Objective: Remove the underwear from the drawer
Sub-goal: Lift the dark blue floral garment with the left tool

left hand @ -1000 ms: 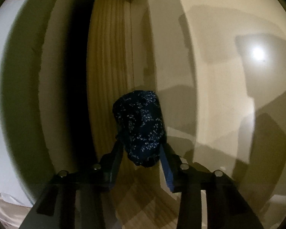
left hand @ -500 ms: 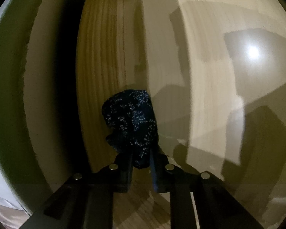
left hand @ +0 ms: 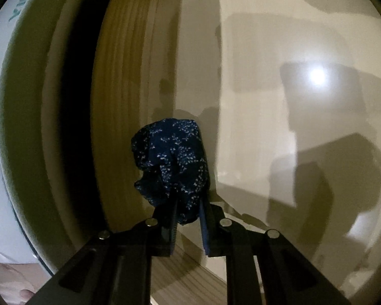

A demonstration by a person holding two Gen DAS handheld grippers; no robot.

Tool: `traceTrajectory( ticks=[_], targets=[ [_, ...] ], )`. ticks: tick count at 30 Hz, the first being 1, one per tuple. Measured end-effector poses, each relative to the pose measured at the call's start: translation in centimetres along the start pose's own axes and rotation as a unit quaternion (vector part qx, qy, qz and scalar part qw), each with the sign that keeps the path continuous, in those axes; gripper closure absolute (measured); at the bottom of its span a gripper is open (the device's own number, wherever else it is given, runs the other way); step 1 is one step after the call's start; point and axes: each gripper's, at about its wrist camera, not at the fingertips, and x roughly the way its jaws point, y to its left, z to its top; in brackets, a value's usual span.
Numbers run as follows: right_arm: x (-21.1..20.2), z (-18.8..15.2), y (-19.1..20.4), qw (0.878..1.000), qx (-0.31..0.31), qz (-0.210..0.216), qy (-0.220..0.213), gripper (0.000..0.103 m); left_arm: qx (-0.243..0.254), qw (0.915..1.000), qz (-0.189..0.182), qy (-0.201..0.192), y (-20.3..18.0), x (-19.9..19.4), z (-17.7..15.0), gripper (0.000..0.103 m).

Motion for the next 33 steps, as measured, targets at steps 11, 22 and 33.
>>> traceTrajectory(
  ticks=[11,22,33],
  targets=[
    [-0.1,0.0,0.2,1.000,0.005,0.011,-0.002,0.065,-0.065,0.9932,-0.088,0.040,2.0,-1.4,0.8,0.088],
    [-0.3,0.1,0.9,1.000,0.006,0.014,-0.002,0.065,-0.160,0.9639,-0.188,0.098,3.6,-1.6,1.0,0.088],
    [-0.2,0.2,1.2,1.000,0.006,0.015,-0.002,0.065,-0.312,0.8842,-0.315,0.148,6.8,-1.2,-1.3,0.088]
  ],
)
